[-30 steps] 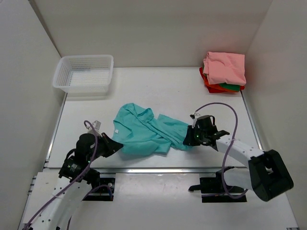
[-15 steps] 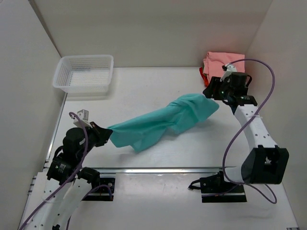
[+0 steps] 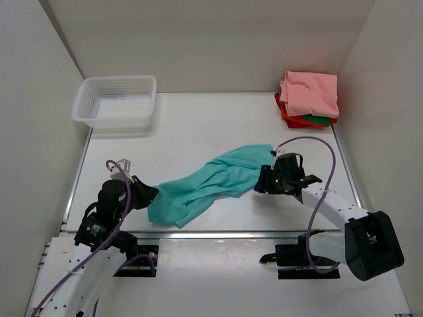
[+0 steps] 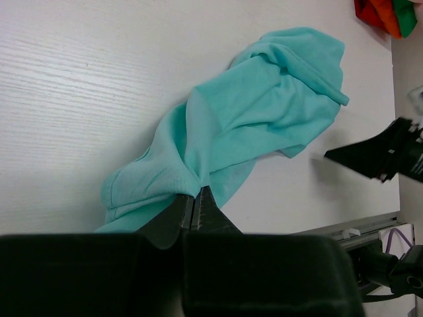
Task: Fold and stack the t-shirts
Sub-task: Flatten out the tshirt
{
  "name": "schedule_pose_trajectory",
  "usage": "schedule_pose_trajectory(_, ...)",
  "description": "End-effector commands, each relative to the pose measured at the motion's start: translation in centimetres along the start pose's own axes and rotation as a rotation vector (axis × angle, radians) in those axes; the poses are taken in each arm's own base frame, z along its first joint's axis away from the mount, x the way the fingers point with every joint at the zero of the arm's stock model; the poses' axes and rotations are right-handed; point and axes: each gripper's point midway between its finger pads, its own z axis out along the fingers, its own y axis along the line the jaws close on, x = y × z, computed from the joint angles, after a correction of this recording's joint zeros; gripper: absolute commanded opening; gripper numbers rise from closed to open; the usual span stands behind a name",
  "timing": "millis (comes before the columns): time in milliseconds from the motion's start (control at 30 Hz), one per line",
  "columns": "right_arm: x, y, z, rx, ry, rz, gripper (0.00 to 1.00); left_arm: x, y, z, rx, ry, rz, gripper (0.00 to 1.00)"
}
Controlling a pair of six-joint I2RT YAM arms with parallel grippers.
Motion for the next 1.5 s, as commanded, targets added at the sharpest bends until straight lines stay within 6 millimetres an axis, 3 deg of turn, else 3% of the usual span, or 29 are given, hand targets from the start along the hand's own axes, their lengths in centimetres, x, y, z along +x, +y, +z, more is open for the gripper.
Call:
schedule_pose_trajectory(0,0.7,3.0,1.0,-0.148,-0.046,0.126,0.43,0.3,0.0,0.3,0.016,-0.001,-0.006,0.00)
schedule_pose_trajectory(67,2.4,4.0,1.5,-0.212,-0.031,0.224,0.47,0.2,0.0,0.3,0.020,-0.010,-0.015,0.00)
schedule_pose_trajectory(167,2.4,5.8,1.9,-0.258,-0.036,0.294,0.59,0.4,0.0,0.1,0.024,-0.011,-0.014,0.00)
schedule_pose_trajectory(267,2.5,6.5,2.6,-0.283,-0.007,0.395,0.63,0.5,0.2,0.1,0.023,-0.017,-0.022,0.00)
schedule_pose_trajectory(467,2.8,7.3,4.5,-0.321,0.061,0.482,0.63,0.2,0.0,0.0,0.024,-0.022,-0.023,0.00)
schedule_pose_trajectory(500,3.4,7.4,4.8,-0.322,0.083,0.486,0.53,0.3,-0.1,-0.2,0.031,-0.017,-0.018,0.00)
schedule_pose_trajectory(600,2.5,8.5,4.7,-0.387,0.085,0.460,0.01,-0.1,-0.1,-0.3,0.026,-0.037,-0.019,0.00)
schedule_pose_trajectory(667,1.7,8.2,4.3,-0.358,0.091,0.412,0.00,-0.3,-0.3,-0.3,0.033,-0.039,-0.012,0.00)
schedule_pose_trajectory(733,-3.4,9.0,2.0,-0.348,0.002,0.284,0.00,-2.6,-1.9,-0.7,0.059,-0.089,0.001,0.00)
schedule_pose_trajectory(767,-3.5,7.2,1.4,-0.266,0.024,0.236,0.00,-3.1,-1.9,-0.2,0.038,-0.080,0.021,0.00)
schedule_pose_trajectory(800,-8.1,7.5,-0.7,-0.264,-0.077,0.137,0.00,-5.2,-2.9,-0.2,0.035,-0.116,0.053,0.00)
schedule_pose_trajectory(833,-10.7,7.4,-3.0,-0.217,-0.110,0.110,0.00,-8.0,-4.9,-1.3,0.069,-0.177,0.061,0.00)
schedule_pose_trajectory(867,-11.7,5.9,-4.5,-0.140,-0.118,0.058,0.01,-9.1,-5.2,-0.8,0.046,-0.176,0.088,0.00)
schedule_pose_trajectory(900,-15.4,6.4,-7.5,-0.129,-0.216,-0.008,0.00,-12.1,-6.9,-1.3,0.060,-0.225,0.105,0.00)
schedule_pose_trajectory(933,-16.3,5.9,-9.3,-0.088,-0.234,-0.035,0.00,-15.0,-8.9,-2.9,0.096,-0.298,0.115,0.00)
schedule_pose_trajectory(967,-18.6,5.9,-12.2,-0.060,-0.302,-0.081,0.00,-16.9,-9.6,-3.0,0.094,-0.332,0.124,0.00)
schedule_pose_trajectory(1033,-22.0,6.9,-17.4,-0.049,-0.433,-0.153,0.00,-22.2,-13.4,-6.9,0.168,-0.475,0.135,0.00)
schedule_pose_trajectory(1067,-22.3,6.7,-18.6,-0.026,-0.458,-0.166,0.00,-23.4,-13.6,-7.0,0.151,-0.504,0.129,0.00)
schedule_pose_trajectory(1100,-22.9,7.3,-20.6,-0.026,-0.510,-0.203,0.00,-25.4,-14.9,-8.9,0.163,-0.570,0.137,0.00)
schedule_pose_trajectory(1167,-22.8,8.6,-24.2,-0.044,-0.607,-0.231,0.00,-27.5,-16.9,-12.0,0.204,-0.648,0.134,0.00)
schedule_pose_trajectory(1267,-22.5,9.8,-27.7,-0.084,-0.692,-0.256,0.00,-29.1,-18.1,-15.5,0.225,-0.726,0.140,0.00)
schedule_pose_trajectory(1333,-22.8,10.3,-29.6,-0.102,-0.723,-0.277,0.00,-29.5,-18.5,-16.3,0.223,-0.735,0.153,0.00)
schedule_pose_trajectory(1367,-22.4,10.3,-28.9,-0.125,-0.677,-0.274,0.00,-29.6,-18.8,-16.8,0.229,-0.734,0.155,0.00)
schedule_pose_trajectory(1400,-22.4,10.6,-29.6,-0.145,-0.675,-0.292,0.00,-29.4,-19.0,-16.3,0.236,-0.717,0.162,0.00)
schedule_pose_trajectory(1467,-22.7,10.3,-28.8,-0.168,-0.642,-0.283,0.00,-28.8,-19.2,-14.5,0.241,-0.674,0.174,0.00)
